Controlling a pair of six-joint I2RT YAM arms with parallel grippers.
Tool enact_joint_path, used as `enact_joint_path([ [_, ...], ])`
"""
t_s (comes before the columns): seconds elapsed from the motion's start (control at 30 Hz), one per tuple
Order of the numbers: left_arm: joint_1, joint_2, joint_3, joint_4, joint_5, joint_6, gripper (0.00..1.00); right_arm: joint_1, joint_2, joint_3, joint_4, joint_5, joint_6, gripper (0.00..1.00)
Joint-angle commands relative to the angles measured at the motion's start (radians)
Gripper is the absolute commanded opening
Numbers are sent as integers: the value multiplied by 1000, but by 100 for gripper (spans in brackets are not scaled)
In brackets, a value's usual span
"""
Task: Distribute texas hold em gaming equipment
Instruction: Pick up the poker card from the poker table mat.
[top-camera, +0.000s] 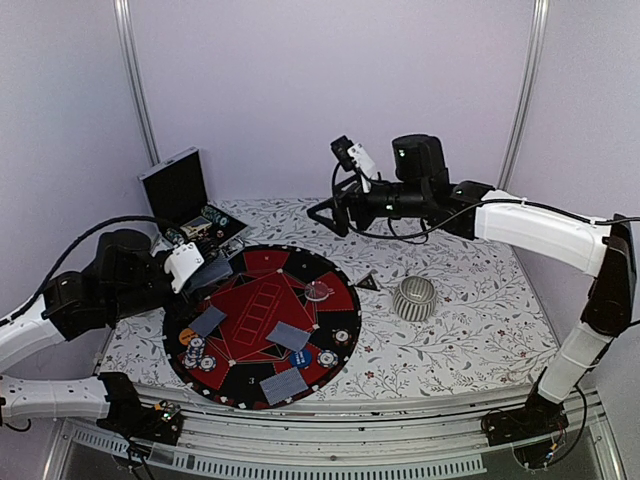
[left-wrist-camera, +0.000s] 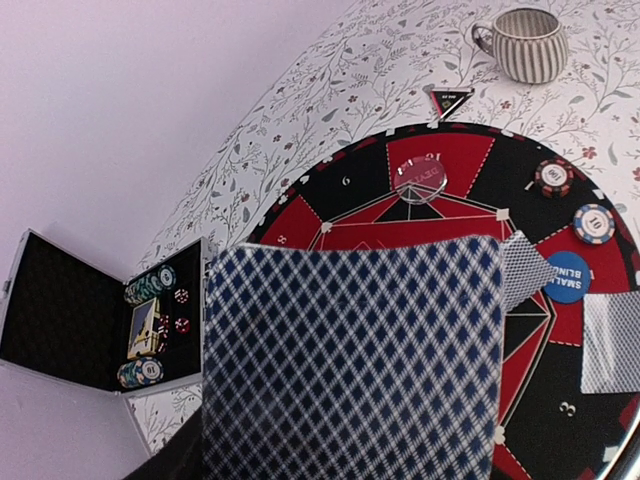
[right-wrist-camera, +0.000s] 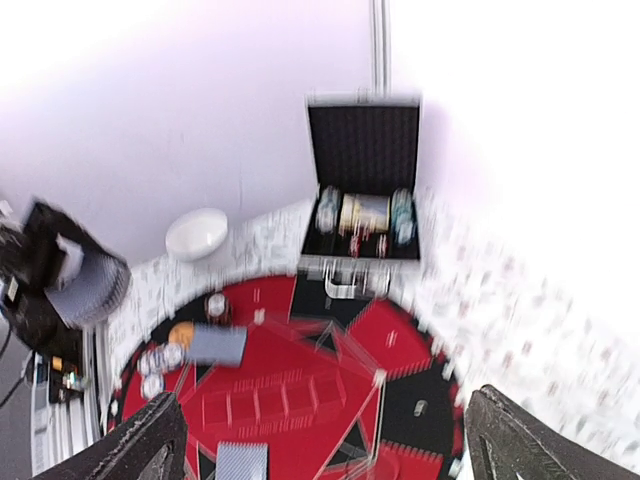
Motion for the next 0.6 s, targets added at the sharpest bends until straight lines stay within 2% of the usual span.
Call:
enact_joint_path([
  [0.0, 10, -27, 45, -24, -36, -44, 55, 8, -85, -13, 243, 106, -14, 99],
  [0.07, 10, -37, 57, -34, -46, -60, 55, 1, -98, -4, 244, 127, 34, 99],
  [0.13, 10, -51, 66, -43, -53, -66, 55, -17, -103, 20, 176, 11, 84, 99],
  [0.2, 10, -61, 74, -55, -63, -76, 55, -16, -99, 38, 68, -14, 119, 99],
  [0.27, 11, -68, 78, -73, -69, -89, 55, -9, -116, -40, 42, -32, 202, 98],
  [0.37, 11, -76, 70, -96, -65, -118, 55, 38, -143, -207, 61, 27, 343, 83],
  [0.47, 8, -87, 45, -103, -47, -138, 54, 80, -104, -297, 57, 41, 431, 69],
  [0.57, 9, -85, 38, -111, -53, -142, 53, 96, -35, -318, 62, 34, 478, 63],
])
